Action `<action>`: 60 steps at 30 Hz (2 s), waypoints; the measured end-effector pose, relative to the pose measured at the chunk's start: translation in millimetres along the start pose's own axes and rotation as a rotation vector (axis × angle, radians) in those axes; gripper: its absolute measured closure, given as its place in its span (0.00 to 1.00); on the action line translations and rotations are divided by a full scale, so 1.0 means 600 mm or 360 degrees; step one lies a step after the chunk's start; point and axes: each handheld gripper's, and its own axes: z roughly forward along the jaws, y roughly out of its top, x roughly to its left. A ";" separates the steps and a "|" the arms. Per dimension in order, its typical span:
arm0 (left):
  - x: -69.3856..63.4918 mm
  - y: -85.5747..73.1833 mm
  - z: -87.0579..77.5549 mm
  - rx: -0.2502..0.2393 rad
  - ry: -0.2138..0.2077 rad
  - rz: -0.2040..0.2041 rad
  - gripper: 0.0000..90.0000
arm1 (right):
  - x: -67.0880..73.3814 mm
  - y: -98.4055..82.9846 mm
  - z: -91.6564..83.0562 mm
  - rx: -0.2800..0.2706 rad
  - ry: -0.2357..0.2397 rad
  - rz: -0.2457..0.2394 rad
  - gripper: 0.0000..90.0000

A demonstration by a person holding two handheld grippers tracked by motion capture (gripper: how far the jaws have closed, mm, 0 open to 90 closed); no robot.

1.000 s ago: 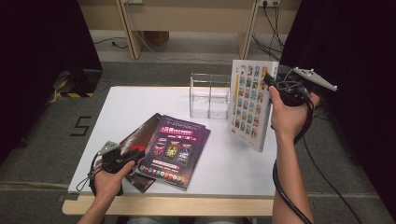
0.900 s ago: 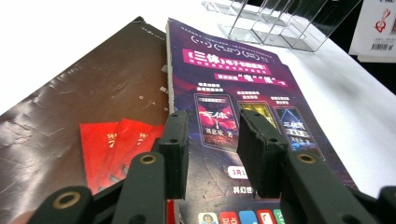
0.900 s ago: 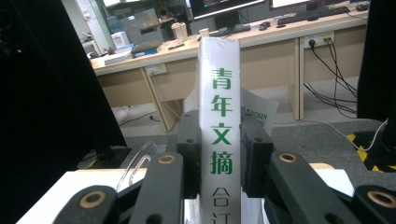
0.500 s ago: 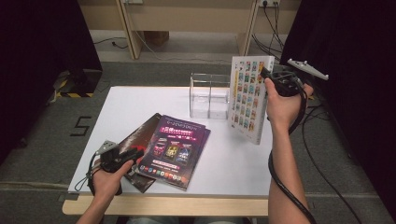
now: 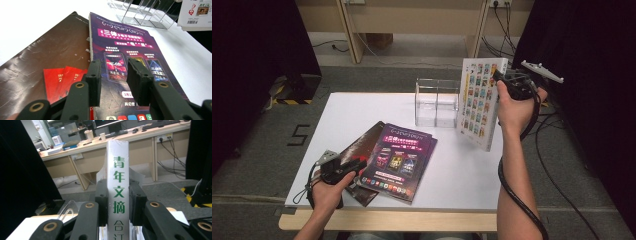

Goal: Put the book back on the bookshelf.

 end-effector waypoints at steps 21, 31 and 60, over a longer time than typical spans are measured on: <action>0.000 -0.004 0.002 0.0010 -0.0004 -0.0006 0.70 | -0.007 0.010 0.044 -0.0064 -0.0068 0.0028 0.82; 0.002 -0.004 0.000 0.0004 -0.0007 -0.0011 0.70 | -0.002 0.014 0.065 -0.0067 -0.0075 0.0039 0.82; 0.007 -0.009 0.001 0.0015 -0.0002 -0.0024 0.70 | 0.015 0.001 0.123 -0.0107 -0.0118 0.0003 0.82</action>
